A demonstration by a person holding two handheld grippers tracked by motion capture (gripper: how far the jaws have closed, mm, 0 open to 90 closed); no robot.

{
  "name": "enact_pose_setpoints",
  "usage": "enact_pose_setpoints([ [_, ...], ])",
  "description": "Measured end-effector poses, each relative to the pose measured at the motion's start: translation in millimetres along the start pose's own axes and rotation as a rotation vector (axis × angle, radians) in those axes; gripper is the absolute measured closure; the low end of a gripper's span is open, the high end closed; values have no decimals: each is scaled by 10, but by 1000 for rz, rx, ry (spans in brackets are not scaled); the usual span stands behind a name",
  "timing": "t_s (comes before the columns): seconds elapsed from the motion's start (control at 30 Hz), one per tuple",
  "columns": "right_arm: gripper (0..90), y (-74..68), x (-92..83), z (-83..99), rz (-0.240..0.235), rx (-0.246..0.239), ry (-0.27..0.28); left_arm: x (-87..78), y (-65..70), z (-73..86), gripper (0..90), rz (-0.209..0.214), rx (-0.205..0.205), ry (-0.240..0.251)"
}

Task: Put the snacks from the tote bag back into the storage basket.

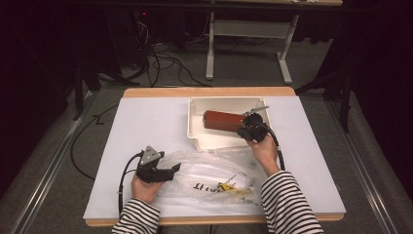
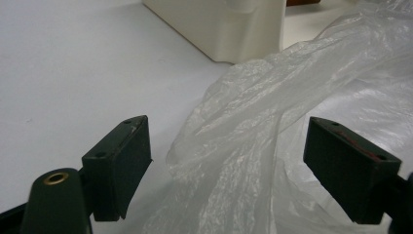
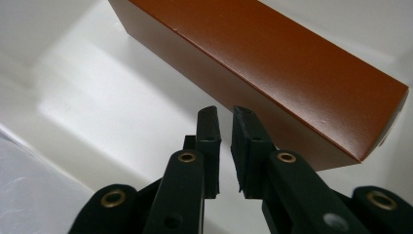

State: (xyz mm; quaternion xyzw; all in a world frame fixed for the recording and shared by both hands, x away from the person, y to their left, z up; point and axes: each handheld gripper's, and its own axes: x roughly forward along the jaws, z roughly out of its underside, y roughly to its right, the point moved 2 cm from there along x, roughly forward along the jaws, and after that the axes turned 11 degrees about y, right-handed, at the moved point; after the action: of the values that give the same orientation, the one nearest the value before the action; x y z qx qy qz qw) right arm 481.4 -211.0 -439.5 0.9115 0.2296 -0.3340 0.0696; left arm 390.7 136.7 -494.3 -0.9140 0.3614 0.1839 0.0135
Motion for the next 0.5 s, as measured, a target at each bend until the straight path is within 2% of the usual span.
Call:
enact_pose_setpoints([
  [0.27, 751, 22, -97, -1, -19, 9, 23, -1, 1, -1, 180, 0, 2, -2],
  [0.5, 720, 0, -174, -2, -35, -10, 36, -1, 1, 0, 179, 1, 3, -2],
])
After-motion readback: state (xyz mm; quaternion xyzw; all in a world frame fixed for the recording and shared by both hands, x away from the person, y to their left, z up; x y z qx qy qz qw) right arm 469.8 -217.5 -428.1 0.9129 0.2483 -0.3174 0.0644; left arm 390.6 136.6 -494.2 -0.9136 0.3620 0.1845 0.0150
